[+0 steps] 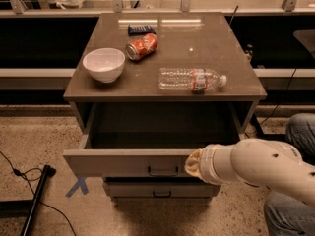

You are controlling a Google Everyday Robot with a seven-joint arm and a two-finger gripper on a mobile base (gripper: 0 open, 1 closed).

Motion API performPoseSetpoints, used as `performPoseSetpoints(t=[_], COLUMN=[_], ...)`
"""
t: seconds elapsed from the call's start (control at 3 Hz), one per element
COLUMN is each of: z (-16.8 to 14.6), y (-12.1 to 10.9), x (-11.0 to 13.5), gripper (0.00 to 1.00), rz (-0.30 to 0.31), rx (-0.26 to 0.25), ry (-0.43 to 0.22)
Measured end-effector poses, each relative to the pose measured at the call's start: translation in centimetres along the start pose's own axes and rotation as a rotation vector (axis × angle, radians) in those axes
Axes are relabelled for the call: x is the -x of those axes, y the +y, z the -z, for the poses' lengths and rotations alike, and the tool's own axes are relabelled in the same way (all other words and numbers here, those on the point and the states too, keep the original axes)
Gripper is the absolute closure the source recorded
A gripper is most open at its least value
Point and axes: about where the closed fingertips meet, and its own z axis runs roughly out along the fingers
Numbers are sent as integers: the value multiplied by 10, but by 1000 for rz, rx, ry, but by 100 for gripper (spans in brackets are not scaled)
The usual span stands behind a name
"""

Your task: Close top drawer

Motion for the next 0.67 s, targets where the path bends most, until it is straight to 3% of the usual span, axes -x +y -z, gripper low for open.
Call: performPoseSetpoints(t=[0.67], z=[-30], y=[-57], x=[-11], gripper=[100], rz=[-15], rx=[-72], ry=[-10])
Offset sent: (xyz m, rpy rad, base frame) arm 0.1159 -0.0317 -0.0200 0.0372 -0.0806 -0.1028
